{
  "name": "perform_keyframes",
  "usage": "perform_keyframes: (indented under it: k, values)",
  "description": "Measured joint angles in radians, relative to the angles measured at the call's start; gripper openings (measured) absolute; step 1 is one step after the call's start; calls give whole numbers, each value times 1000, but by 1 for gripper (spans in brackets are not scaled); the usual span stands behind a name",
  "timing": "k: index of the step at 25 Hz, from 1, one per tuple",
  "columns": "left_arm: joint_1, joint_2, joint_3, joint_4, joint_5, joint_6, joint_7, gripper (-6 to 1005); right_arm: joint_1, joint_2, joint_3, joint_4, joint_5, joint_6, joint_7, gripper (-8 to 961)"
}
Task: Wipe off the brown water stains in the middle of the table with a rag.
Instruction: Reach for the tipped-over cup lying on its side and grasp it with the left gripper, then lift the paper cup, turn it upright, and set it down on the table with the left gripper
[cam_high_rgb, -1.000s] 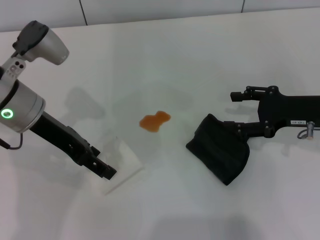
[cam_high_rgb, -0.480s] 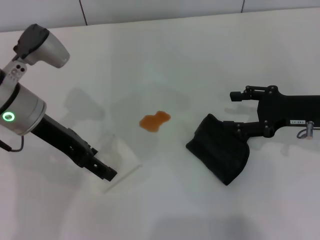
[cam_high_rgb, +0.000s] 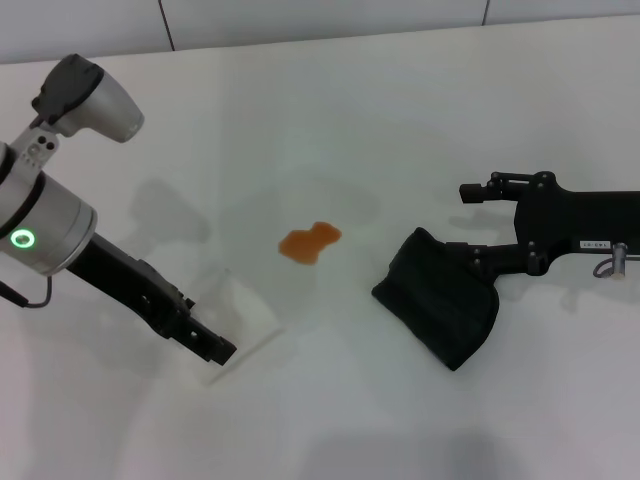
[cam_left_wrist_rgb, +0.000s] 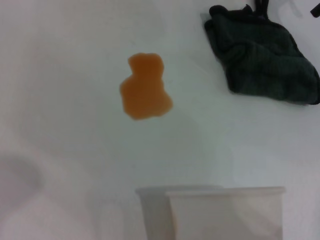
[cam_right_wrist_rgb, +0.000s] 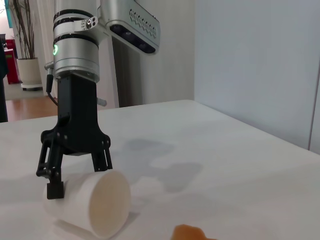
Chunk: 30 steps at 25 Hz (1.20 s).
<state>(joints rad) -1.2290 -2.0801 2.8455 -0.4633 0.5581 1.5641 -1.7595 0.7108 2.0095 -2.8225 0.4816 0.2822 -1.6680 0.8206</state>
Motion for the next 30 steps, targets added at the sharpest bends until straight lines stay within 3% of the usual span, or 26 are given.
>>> perform_keyframes:
  k: [13, 30]
  values:
    - [7, 0, 0, 0, 2, -7, -12, 875, 2, 0, 0, 0, 0, 1, 0, 783]
    - [-6, 5, 0, -31, 1, -4, -17, 658, -3, 0, 0, 0, 1, 1, -1, 782]
